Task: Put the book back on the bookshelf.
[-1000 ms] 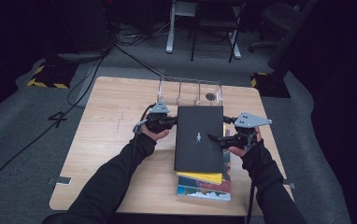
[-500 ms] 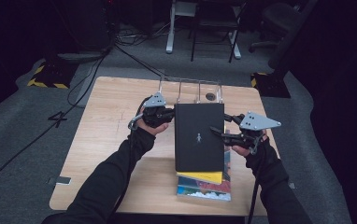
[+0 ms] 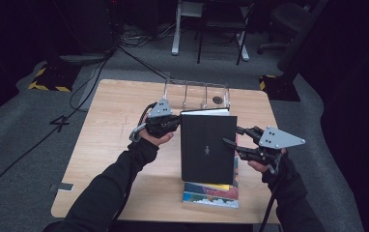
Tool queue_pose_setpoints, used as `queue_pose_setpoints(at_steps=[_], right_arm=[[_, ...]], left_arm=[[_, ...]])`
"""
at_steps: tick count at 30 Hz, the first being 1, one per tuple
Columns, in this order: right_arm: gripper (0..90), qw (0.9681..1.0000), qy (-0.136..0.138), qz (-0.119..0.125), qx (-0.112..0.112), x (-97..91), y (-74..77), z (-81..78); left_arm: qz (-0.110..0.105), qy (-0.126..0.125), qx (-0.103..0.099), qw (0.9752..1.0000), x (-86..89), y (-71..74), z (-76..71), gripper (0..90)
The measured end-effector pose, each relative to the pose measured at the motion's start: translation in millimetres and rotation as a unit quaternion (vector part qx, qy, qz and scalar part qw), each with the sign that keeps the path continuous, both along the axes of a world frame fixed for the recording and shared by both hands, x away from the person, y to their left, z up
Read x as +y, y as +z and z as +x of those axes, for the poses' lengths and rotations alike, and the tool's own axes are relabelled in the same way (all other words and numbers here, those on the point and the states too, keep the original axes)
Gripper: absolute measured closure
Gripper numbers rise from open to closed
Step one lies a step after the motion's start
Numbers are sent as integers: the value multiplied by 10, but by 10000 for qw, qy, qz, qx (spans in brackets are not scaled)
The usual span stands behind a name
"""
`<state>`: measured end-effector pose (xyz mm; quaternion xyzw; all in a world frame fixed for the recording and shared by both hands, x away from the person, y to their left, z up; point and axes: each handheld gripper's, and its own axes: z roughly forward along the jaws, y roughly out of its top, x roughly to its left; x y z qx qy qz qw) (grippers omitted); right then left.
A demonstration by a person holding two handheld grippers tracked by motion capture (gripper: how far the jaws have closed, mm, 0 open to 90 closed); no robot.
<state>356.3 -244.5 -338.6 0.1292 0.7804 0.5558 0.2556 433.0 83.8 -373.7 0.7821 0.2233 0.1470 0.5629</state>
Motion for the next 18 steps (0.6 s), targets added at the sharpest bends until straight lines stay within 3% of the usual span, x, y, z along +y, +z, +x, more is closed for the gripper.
queue_pose_setpoints(at_steps=[9, 12, 15, 18], right_arm=[[581, 9999, 140, 17, -30, -32, 26, -120], [558, 9998, 196, -23, 38, -39, 46, -137], [500, 9992, 331, -191, 96, -3, 61, -161], [522, 9992, 263, -279, 67, 34, 72, -192]], left_arm=[[5, -8, -102, 9999, 8, 54, -126, 899], [26, -36, -148, 9999, -1, 79, -166, 899], [36, -61, -194, 9998, -19, 117, -227, 899], [92, 4, -248, 9996, -19, 131, -272, 898]])
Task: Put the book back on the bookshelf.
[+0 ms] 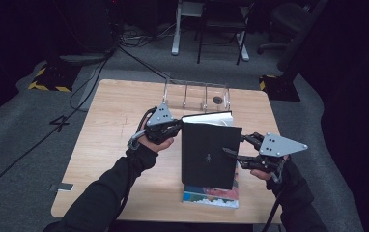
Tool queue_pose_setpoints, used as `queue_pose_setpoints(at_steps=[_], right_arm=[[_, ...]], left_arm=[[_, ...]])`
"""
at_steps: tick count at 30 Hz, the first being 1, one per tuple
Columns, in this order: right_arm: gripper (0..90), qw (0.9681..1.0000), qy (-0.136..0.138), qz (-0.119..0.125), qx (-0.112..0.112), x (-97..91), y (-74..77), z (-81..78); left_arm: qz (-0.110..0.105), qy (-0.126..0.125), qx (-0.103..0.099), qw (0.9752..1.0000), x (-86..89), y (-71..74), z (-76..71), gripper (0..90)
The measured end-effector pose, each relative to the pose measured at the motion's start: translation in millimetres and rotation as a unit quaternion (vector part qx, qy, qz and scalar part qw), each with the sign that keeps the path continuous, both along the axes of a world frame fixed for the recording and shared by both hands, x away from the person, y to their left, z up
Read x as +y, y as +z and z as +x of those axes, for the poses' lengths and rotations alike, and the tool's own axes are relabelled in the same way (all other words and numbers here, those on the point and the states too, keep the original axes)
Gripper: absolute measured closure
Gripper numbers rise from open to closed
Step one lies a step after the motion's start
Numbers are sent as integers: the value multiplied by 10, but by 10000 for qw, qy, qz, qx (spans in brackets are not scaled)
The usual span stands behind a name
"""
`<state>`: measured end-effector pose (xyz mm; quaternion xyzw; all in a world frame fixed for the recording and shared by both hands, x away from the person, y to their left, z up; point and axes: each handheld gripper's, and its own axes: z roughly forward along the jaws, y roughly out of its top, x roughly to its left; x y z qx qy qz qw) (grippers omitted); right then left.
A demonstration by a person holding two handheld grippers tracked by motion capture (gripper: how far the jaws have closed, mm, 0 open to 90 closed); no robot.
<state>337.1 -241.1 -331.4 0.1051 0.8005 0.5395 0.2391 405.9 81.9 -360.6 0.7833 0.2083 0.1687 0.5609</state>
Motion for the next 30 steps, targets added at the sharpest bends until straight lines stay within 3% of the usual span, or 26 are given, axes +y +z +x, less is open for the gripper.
queue_pose_setpoints(at_steps=[2, 7, 11, 16, 23, 28, 30], right_arm=[[548, 10000, 11, 53, 46, -7, -4, -9], [615, 9993, 335, 146, 105, -23, 6, -74], [655, 9982, 535, 264, 84, -56, 1, -144], [674, 9977, 602, 321, 49, -76, -15, -223], [687, 9972, 616, 418, -23, -108, -68, -314], [693, 9971, 607, 449, -42, -128, -96, -357], [694, 9971, 608, 452, -39, -135, -103, -373]], left_arm=[[-27, -28, 8, 10000, 17, -4, -16, 898], [-34, -16, -57, 10000, 27, -2, -51, 891], [-47, 0, -134, 9999, 71, -5, -113, 836], [90, 22, -142, 9999, 159, -63, -227, 735], [560, 45, 41, 9984, 326, -283, -423, 573], [882, -359, 419, 9946, 412, -528, -559, 431], [1012, -403, 486, 9929, 411, -598, -596, 332]])
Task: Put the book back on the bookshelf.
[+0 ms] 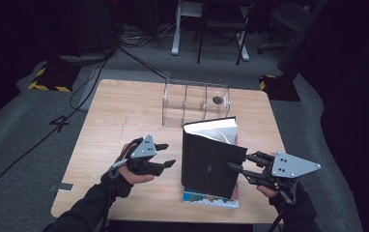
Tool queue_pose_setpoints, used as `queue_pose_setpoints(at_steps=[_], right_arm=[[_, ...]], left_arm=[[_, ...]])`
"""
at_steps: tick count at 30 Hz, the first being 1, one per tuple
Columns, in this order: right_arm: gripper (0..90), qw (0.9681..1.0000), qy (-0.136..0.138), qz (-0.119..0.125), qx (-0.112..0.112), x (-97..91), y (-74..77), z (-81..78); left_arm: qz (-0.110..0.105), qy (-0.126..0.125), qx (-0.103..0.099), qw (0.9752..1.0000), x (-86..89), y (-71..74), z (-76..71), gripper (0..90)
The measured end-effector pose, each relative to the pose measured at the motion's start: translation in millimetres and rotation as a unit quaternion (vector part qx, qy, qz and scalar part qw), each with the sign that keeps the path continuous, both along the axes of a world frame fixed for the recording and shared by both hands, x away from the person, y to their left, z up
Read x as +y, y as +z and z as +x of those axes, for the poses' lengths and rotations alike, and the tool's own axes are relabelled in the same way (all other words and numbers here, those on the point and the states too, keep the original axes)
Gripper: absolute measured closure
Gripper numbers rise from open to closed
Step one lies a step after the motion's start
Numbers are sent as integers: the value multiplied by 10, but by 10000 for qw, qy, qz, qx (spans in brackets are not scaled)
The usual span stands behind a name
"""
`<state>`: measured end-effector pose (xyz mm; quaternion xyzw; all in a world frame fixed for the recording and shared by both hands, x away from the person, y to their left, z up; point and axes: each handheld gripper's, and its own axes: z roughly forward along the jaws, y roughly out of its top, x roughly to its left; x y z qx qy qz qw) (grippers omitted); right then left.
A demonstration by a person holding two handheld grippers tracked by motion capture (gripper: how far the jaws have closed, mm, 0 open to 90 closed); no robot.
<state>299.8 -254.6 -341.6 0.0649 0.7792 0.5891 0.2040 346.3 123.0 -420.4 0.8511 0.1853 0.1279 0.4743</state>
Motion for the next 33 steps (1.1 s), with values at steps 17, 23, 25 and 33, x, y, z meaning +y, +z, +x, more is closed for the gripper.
queue_pose_setpoints(at_steps=[17, 23, 25, 33], right_arm=[[695, 9999, -111, 36, 28, -99, -102, -105], [689, 9999, -143, 50, 18, -159, -130, -149], [682, 9998, -214, 35, -48, -156, -133, -177], [529, 9980, -621, 97, 17, -289, -212, -232]], left_arm=[[-216, -868, 214, 9958, -530, -191, -167, 344], [-462, -1123, 39, 9926, -691, -127, -176, 376], [-544, -1144, -38, 9919, -716, -106, -186, 401], [-614, -1269, -68, 9900, -750, -62, -186, 407]])
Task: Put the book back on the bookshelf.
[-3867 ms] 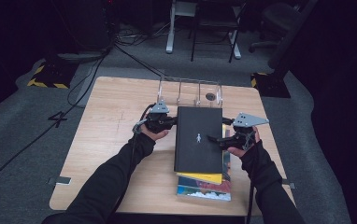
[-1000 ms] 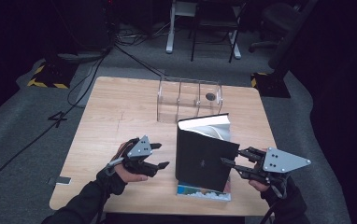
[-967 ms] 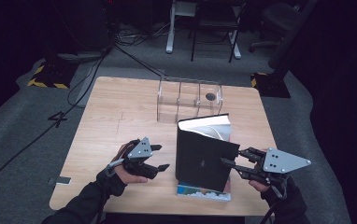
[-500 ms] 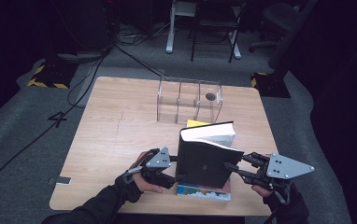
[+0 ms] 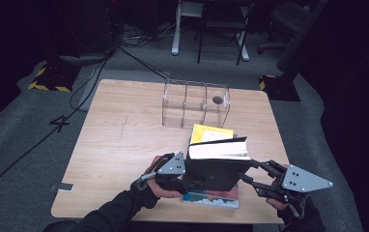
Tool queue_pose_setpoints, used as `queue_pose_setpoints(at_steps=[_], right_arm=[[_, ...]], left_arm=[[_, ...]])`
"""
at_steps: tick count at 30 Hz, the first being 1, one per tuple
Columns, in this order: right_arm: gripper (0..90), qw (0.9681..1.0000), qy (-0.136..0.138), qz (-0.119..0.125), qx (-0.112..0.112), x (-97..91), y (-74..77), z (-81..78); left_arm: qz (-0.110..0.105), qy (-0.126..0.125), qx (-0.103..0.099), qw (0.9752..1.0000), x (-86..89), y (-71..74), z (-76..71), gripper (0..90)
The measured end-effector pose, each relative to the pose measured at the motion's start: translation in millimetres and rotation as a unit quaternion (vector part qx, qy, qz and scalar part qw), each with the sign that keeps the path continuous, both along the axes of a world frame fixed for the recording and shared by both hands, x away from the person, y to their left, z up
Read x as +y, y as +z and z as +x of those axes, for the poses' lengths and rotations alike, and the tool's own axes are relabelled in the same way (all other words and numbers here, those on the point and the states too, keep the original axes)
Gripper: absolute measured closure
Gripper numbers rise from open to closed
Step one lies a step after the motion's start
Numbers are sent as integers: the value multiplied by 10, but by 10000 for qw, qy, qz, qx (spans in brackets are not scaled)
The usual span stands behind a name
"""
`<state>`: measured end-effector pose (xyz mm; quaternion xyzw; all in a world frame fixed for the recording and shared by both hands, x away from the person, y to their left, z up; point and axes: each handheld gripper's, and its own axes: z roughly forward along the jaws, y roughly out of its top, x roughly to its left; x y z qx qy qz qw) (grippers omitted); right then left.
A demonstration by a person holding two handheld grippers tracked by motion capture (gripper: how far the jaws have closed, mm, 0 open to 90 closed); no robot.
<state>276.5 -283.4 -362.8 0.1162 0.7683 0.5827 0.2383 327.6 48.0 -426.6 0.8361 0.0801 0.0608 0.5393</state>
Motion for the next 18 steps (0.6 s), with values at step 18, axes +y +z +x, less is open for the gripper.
queue_pose_setpoints(at_steps=[18], right_arm=[[206, 9955, -249, -177, 892, 165, -475, 224]], left_arm=[[-58, -102, 133, 9998, -20, 61, 44, 428]])
